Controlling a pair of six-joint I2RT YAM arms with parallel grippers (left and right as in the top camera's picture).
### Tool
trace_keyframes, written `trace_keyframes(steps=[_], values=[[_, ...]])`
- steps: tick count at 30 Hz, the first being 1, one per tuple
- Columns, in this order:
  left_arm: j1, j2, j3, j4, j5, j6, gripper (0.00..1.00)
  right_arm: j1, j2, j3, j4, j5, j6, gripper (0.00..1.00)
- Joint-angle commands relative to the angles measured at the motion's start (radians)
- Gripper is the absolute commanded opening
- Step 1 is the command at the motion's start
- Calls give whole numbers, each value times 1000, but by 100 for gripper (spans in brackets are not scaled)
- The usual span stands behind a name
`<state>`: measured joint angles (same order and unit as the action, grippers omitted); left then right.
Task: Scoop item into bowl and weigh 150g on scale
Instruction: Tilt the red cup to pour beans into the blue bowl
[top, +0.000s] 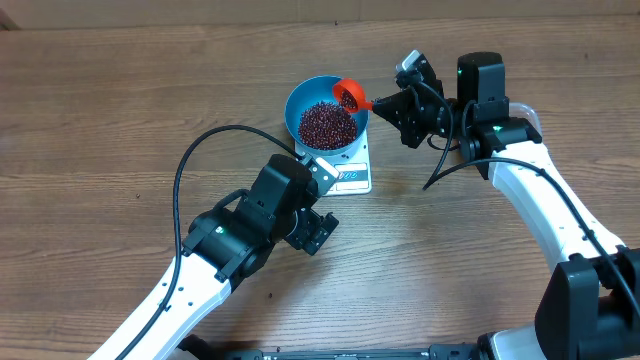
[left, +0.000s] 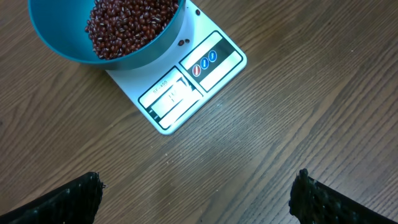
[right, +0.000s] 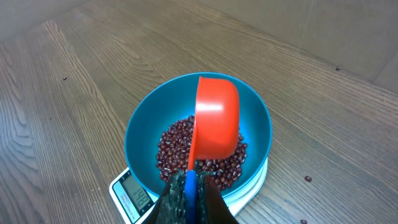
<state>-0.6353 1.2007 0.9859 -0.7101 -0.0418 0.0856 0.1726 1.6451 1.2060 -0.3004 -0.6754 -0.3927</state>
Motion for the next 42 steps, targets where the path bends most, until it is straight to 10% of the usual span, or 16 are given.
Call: trace_keyframes(steps=[1,42], values=[[1,8,-2,4,-7,12,99,2,-8,-3,5,-10,-1,4],[1,8,-2,4,-7,12,99,2,-8,-3,4,-21,-32,4]])
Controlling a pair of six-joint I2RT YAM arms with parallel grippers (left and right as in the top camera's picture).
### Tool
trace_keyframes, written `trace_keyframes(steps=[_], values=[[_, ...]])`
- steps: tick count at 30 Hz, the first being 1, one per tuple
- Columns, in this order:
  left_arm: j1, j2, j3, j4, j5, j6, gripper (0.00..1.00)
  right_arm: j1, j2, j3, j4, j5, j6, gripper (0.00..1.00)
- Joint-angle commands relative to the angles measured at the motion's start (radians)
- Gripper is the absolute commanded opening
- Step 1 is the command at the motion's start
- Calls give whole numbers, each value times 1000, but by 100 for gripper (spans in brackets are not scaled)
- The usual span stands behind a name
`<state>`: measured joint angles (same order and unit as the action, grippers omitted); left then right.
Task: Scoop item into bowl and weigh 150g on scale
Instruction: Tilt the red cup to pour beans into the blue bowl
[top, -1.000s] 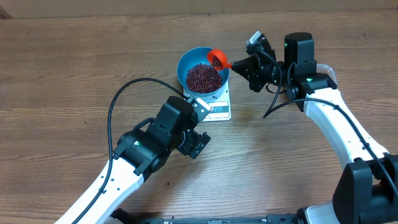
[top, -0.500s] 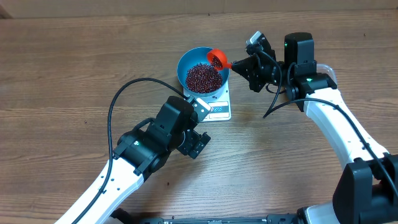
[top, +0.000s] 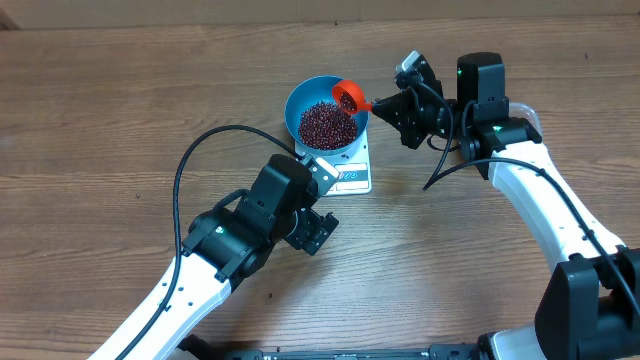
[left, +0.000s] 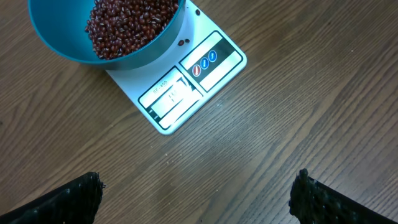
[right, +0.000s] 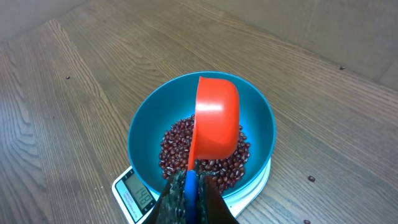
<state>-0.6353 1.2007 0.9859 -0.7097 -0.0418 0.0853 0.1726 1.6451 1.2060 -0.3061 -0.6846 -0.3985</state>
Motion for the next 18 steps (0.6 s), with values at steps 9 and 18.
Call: trace_keyframes(steps=[9,18], values=[[1,8,-2,3,-7,12,99,2,-8,-3,13,19,-23,4],[1,8,-2,3,-7,12,99,2,-8,-3,-2,7,-22,4]])
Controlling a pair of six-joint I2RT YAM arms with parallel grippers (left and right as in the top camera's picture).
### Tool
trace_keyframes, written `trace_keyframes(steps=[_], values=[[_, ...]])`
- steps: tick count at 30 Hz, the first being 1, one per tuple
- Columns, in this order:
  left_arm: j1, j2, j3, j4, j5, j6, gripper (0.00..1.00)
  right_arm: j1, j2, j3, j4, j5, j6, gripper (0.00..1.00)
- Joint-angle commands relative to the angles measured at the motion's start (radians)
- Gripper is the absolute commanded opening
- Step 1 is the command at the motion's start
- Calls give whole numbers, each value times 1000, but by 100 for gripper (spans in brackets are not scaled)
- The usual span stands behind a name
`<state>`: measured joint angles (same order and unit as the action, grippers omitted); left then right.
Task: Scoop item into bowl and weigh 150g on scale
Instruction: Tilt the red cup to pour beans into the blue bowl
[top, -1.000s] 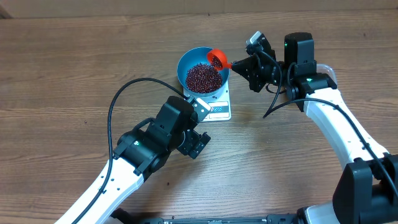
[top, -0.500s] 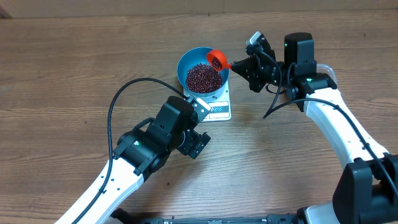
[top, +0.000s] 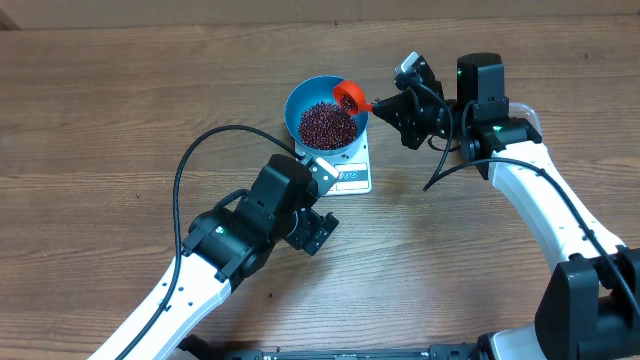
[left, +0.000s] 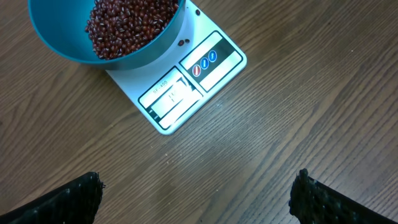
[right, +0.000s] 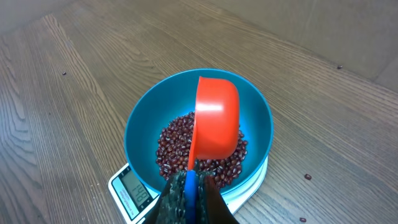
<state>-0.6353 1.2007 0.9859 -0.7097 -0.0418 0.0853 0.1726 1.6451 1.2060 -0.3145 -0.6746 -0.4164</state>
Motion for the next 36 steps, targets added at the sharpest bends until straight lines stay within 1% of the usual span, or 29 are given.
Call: trace_keyframes(steps=[1,16,20,22,25,28,36], values=[[1,8,-2,3,-7,12,99,5,-8,-3,7,-13,-5,4],[1,8,-2,3,-7,12,99,14,-8,-3,-6,-36,-27,4],[1,8,-2,3,-7,12,99,15,-8,-3,0,27,-31,4],[1,8,-2,3,-7,12,99,18,-8,-3,0,-11,-31,4],[1,8,-2,4,-7,12,99,16,-8,-3,0,11,-31,4],[1,8,-2,3,-7,12,99,17,-8,-3,-2,-22,-30,4],[1,8,-2,3,-7,12,99,15,-8,-3,11,-23,-31,4]])
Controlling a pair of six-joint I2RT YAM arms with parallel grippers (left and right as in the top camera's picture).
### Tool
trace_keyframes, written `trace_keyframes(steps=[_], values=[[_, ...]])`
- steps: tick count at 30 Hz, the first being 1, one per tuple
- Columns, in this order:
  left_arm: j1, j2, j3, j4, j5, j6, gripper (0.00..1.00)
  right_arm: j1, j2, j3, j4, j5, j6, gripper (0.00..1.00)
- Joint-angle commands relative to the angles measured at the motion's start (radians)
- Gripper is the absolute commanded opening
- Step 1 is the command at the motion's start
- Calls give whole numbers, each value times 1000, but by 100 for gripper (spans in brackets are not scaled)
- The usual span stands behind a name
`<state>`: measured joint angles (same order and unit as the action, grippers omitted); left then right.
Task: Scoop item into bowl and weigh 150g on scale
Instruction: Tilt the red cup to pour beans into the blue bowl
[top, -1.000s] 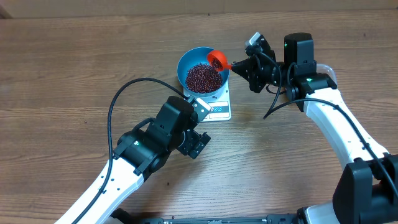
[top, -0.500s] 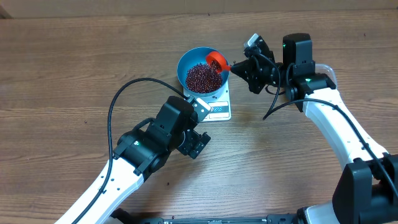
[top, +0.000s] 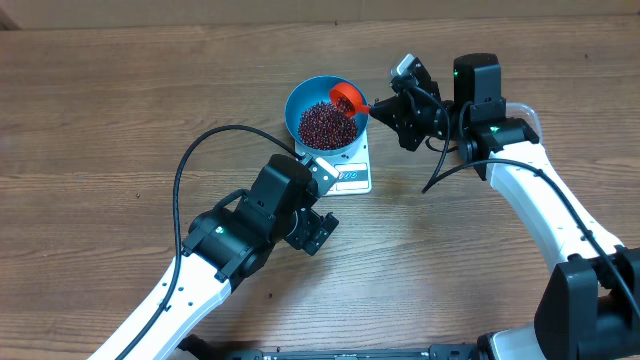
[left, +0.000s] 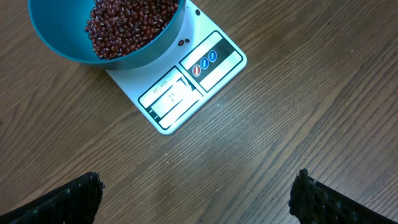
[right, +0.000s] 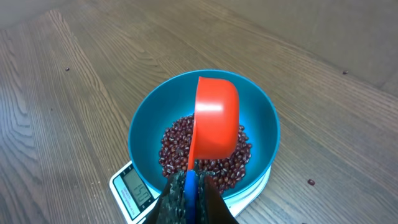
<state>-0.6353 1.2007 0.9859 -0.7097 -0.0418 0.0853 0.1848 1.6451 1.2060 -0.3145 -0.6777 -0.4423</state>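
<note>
A blue bowl (top: 326, 118) of dark red beans (top: 325, 126) stands on a white digital scale (top: 351, 175). My right gripper (top: 385, 106) is shut on the blue handle of an orange scoop (top: 346, 97), tipped over the bowl's right rim. In the right wrist view the scoop (right: 217, 118) shows its underside above the beans (right: 177, 143), and the scale's display (right: 132, 190) shows at lower left. My left gripper (top: 318, 232) hangs open over bare table in front of the scale (left: 186, 87), bowl (left: 106, 31) at top left there.
A few stray beans lie on the scale top (left: 181, 42) and on the table right of the bowl (right: 310, 182). A black cable (top: 195, 160) loops left of the left arm. The wooden table (top: 100, 120) stretches to every side.
The right gripper and scoop have shifted slightly left, a little further over the bowl. The left arm has not moved.
At every earlier moment the right gripper held the orange scoop tipped over the bean-filled bowl on the scale, with only slight shifts of position. The left gripper stayed open and still in front of the scale throughout.
</note>
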Motion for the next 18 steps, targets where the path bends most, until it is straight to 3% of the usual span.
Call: trace_keyframes(steps=[1,18], values=[[1,8,-2,3,-7,12,99,3,-8,-3,12,-20,-5,4],[1,8,-2,3,-7,12,99,3,-8,-3,12,-23,30,4]])
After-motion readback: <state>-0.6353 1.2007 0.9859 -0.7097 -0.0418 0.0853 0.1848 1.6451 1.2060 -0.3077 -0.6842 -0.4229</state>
